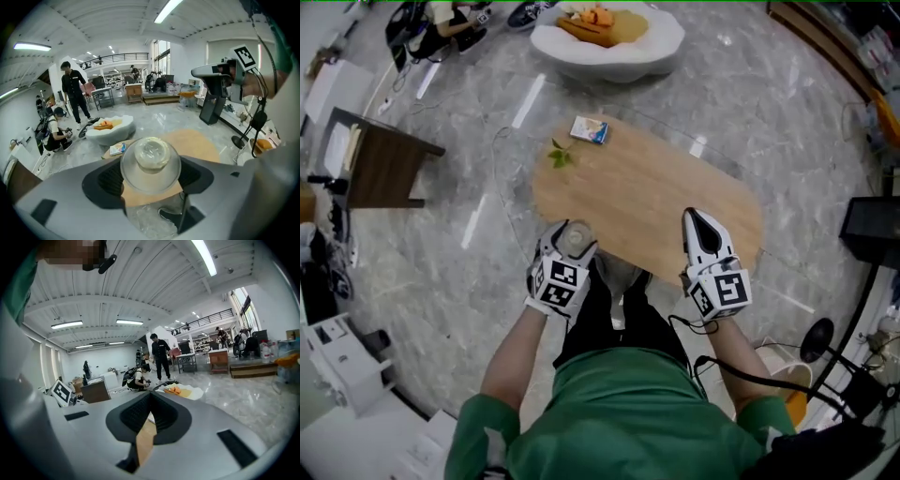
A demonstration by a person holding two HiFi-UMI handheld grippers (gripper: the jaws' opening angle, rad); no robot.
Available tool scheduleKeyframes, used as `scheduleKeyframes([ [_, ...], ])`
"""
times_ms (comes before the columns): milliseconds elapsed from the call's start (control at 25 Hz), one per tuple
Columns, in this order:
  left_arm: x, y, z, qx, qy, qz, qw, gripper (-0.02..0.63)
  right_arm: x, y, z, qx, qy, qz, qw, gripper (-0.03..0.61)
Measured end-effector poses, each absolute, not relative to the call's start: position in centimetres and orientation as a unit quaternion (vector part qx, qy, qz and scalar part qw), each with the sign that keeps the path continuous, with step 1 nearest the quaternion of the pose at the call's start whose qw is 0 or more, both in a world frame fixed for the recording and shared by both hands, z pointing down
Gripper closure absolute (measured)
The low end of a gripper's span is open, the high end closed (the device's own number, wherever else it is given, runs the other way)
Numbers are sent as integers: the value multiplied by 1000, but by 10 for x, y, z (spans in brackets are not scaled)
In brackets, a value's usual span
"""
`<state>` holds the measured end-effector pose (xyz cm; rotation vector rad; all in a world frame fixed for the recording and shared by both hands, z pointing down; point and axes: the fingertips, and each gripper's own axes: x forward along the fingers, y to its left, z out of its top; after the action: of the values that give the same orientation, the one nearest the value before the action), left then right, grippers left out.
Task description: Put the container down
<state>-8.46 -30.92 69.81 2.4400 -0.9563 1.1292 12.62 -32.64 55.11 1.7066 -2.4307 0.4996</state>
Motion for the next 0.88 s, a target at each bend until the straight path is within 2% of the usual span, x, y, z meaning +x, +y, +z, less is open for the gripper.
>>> scheduleKeyframes([
  [600, -82, -385, 868, 856, -286, 415, 114, 272, 118, -349, 660, 595, -770, 211, 96, 557],
  [880, -76, -401, 946, 853, -277, 422, 128, 272, 114, -353, 701, 589, -765, 231, 120, 557],
])
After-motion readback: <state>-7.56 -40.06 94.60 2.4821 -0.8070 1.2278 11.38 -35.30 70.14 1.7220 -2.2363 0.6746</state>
